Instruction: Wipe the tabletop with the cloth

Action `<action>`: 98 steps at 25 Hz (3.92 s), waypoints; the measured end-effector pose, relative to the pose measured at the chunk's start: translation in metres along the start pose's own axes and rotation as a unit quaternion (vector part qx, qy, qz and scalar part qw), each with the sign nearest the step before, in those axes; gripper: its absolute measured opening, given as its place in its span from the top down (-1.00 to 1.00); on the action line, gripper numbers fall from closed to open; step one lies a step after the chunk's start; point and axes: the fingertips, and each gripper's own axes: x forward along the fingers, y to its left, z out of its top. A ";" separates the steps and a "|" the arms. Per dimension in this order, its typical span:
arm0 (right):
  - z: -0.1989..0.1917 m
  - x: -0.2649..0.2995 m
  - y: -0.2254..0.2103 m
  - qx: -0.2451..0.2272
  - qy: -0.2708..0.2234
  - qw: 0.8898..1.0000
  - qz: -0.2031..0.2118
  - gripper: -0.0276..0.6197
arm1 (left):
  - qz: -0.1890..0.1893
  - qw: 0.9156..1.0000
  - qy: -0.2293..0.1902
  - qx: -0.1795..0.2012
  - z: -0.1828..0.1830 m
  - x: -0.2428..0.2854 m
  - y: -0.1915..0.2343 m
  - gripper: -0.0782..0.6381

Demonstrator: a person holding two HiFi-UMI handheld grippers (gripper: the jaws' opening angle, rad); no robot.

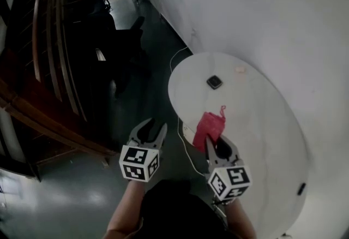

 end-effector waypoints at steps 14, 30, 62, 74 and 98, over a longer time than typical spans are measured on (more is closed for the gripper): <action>0.007 0.037 -0.026 0.031 0.010 0.999 -0.034 0.71 | -0.024 1.000 0.014 -0.012 0.015 0.052 0.026 0.11; 0.034 0.135 -0.089 0.102 -0.014 0.972 -0.211 0.71 | -0.175 0.981 0.066 0.049 0.052 0.230 0.075 0.01; 0.004 0.094 -0.184 0.186 -0.023 0.906 -0.379 0.71 | -0.305 0.895 0.242 0.218 -0.047 0.374 -0.089 -0.13; -0.003 0.092 -0.203 0.197 -0.018 0.910 -0.365 0.71 | -0.280 0.895 0.258 0.231 -0.053 0.382 -0.096 -0.13; 0.018 0.306 -0.150 0.160 0.050 0.969 -0.181 0.71 | -0.164 0.962 0.153 0.158 0.081 0.379 0.083 -0.13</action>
